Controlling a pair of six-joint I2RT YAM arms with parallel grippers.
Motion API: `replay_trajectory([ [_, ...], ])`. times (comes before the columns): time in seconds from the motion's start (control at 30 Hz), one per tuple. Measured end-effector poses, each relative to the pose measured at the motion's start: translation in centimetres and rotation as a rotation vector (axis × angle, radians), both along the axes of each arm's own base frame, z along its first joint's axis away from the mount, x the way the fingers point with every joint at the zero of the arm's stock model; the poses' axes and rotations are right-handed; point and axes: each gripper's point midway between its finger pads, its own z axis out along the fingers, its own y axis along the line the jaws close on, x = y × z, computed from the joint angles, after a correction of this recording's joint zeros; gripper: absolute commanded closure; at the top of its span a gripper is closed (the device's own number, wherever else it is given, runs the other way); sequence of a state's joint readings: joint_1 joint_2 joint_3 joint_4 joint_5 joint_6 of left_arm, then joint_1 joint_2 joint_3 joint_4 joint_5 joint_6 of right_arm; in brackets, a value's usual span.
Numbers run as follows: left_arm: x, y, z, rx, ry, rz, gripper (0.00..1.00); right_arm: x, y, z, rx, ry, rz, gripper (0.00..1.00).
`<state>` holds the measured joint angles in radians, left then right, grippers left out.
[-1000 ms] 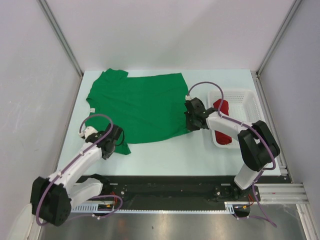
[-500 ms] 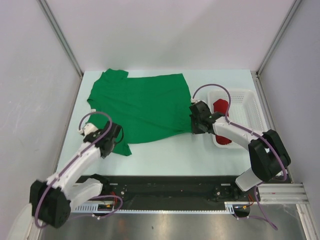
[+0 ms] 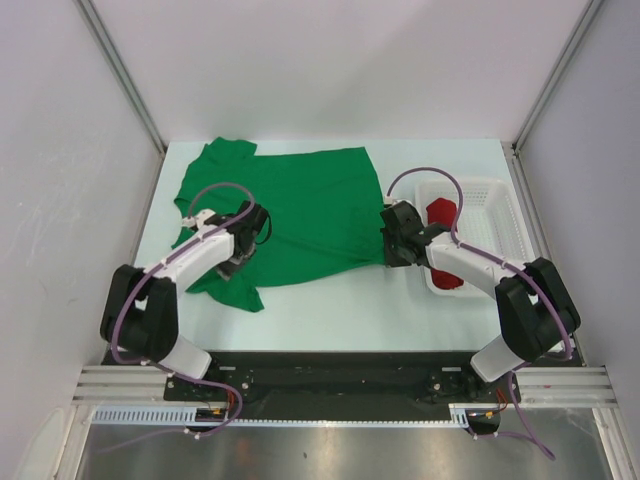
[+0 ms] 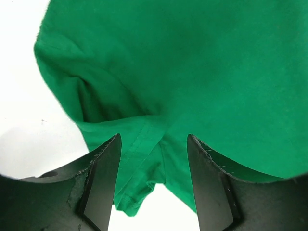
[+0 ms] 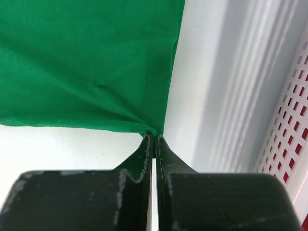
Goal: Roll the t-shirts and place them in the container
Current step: Flatten out the T-shirt at the center of the board.
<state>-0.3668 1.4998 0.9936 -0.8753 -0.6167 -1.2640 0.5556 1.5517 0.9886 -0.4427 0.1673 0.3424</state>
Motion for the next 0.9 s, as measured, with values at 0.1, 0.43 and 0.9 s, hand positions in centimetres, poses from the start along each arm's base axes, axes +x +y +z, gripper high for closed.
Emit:
replay_trajectory([
  [0.1, 0.3, 0.0, -1.0, 0.008, 0.036, 0.011, 0.38, 0.0, 0.0, -0.2, -0.003, 0.006, 0.003, 1.00],
  [0.43, 0.0, 1.1, -3.2, -0.016, 0.096, 0.067, 0.46, -0.1, 0.0, -0.4, -0.004, 0.013, 0.005, 1.00],
  [0.9, -2.7, 1.8, -5.1, -0.019, 0.136, 0.064, 0.85, -0.1, 0.0, -0.4, -0.003, 0.015, 0.006, 1.00],
])
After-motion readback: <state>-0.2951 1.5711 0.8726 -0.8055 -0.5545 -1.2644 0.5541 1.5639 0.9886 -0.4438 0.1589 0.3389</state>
